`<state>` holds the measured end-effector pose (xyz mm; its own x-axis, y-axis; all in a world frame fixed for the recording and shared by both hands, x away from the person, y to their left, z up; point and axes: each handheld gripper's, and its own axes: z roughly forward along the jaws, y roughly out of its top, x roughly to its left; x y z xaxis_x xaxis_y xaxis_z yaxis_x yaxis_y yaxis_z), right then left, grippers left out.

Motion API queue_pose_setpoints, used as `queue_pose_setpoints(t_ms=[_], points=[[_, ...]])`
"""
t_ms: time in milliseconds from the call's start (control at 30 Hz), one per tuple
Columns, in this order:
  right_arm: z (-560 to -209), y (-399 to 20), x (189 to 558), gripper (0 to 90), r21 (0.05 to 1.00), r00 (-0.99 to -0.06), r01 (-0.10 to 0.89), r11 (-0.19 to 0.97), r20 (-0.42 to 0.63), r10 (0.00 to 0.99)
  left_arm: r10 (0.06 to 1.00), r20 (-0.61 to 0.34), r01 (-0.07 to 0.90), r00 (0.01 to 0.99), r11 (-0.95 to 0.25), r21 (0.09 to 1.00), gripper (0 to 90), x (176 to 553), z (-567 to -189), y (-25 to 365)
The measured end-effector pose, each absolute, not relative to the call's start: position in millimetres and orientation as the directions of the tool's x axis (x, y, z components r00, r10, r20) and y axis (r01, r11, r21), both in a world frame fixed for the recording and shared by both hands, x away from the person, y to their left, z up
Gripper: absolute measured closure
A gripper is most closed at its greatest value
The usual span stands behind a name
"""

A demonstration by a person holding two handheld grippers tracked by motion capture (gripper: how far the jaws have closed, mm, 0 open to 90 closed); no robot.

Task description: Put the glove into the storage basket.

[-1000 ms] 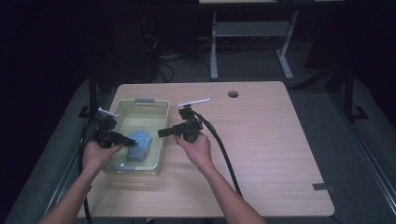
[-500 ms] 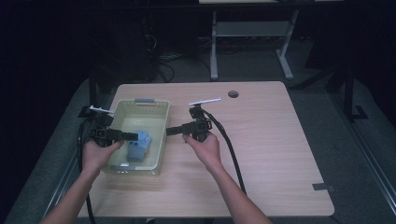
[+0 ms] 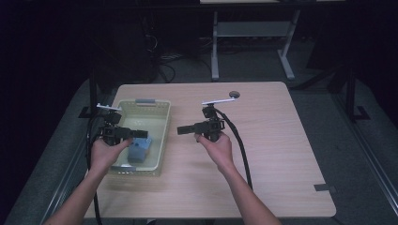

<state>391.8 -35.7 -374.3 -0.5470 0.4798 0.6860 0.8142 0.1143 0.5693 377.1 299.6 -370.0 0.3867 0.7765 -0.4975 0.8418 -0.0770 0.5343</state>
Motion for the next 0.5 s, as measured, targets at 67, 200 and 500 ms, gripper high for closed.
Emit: queue_pose_setpoints(t_ms=[67, 200, 500], points=[[-374, -41, 392, 50.0, 0.572, -0.546, 0.813, 0.109, 0.686, 0.480, 0.775, -0.498, 0.839, 0.390, -0.076, 0.539, 43.1, 377, -369, 297], [-373, -50, 392, 48.4, 0.571, -0.539, 0.816, 0.094, 0.691, 0.481, 0.768, -0.502, 0.833, 0.397, -0.072, 0.549, 41.5, 378, -368, 291], [-372, -67, 391, 45.5, 0.566, -0.523, 0.821, 0.072, 0.697, 0.490, 0.761, -0.494, 0.821, 0.420, -0.087, 0.564, 38.0, 380, -365, 278]])
